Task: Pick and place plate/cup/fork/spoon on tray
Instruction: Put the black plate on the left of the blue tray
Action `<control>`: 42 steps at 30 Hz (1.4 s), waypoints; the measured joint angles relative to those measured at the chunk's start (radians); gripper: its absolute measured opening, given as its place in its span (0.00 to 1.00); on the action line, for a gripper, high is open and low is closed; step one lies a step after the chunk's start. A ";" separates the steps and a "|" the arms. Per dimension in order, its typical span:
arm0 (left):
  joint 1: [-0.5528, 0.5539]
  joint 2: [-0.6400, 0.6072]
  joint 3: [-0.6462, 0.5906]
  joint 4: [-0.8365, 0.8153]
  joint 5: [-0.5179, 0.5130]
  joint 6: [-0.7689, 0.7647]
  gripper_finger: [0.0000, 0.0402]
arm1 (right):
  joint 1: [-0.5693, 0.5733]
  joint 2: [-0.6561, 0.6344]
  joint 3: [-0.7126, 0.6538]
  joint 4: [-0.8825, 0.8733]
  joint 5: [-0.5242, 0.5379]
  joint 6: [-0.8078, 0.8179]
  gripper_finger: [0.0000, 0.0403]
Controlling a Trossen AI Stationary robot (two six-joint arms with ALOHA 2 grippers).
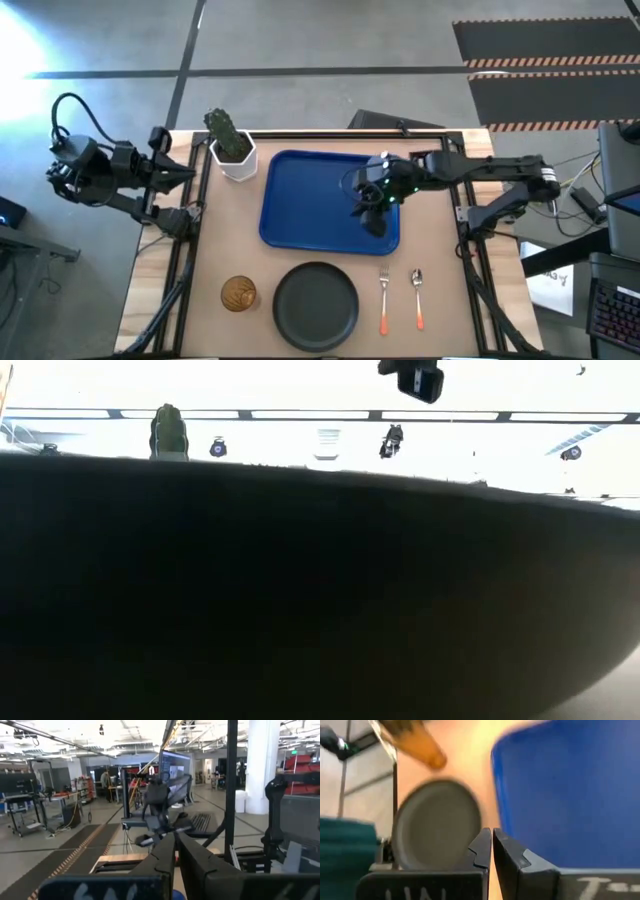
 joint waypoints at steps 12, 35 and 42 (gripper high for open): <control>0.000 -0.043 -0.012 -0.037 0.013 0.000 0.02 | 0.158 0.306 0.159 -0.089 0.003 0.156 0.03; 0.000 -0.035 -0.016 -0.065 0.057 -0.023 0.02 | 0.228 0.627 0.361 -0.294 0.029 0.190 0.34; 0.000 -0.035 -0.018 -0.065 0.058 -0.023 0.02 | 0.224 0.627 0.332 -0.279 0.063 0.200 0.34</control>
